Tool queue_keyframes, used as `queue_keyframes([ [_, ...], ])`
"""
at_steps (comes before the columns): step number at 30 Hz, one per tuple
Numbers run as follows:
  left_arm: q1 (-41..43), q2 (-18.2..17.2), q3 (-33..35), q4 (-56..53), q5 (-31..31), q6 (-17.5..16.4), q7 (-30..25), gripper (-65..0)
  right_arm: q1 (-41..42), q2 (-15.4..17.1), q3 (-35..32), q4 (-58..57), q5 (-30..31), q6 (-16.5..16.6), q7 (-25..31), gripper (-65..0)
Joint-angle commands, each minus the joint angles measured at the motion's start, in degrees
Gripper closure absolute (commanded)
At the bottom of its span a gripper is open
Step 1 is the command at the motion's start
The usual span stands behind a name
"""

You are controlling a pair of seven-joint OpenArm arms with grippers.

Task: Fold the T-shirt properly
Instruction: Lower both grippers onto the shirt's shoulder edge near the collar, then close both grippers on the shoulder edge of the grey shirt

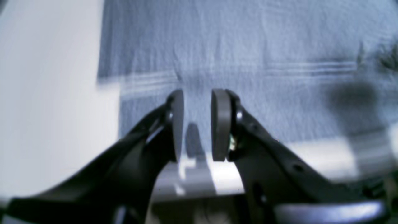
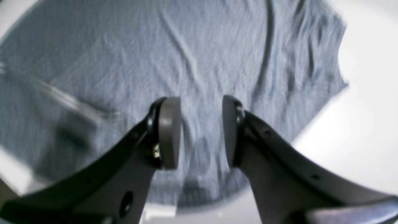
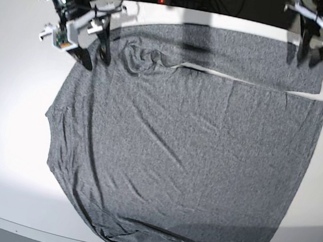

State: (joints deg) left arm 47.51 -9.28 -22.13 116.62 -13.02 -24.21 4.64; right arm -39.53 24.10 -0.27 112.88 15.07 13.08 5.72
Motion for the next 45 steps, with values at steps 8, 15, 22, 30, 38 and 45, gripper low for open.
queue_keyframes([
  [8, -12.2, -3.3, -0.3, 0.9, 12.2, 0.3, -1.3, -15.4, 8.0, -3.5, 0.2, 1.0, -9.1, 1.5, -4.9, -23.1],
  [15, -15.0, -16.3, -0.3, 0.7, 19.5, 0.2, -1.5, -15.4, 8.5, -3.5, 0.2, 1.0, -39.0, 2.4, -0.9, -23.1],
  [22, -15.3, -32.1, 0.5, -7.7, 24.6, -0.3, -7.3, -15.4, 8.6, -4.3, 0.2, 1.0, -51.3, 2.4, -0.8, -23.1],
  [30, -15.9, -40.1, 3.5, -25.0, 29.7, -0.1, -24.7, -39.0, 8.6, -8.6, 0.2, 1.0, -52.2, 2.4, -1.0, -23.2],
  [38, -20.4, -40.1, 5.8, -29.3, 40.0, 0.3, -28.7, -38.9, 8.7, -8.5, 0.2, 1.0, -52.2, 2.4, -1.0, -23.1],
  [45, -26.2, -40.1, 19.7, -33.6, 53.7, 7.5, -28.4, -38.9, 8.7, -8.5, 0.2, 1.1, -52.2, 2.4, -1.2, -23.1],
])
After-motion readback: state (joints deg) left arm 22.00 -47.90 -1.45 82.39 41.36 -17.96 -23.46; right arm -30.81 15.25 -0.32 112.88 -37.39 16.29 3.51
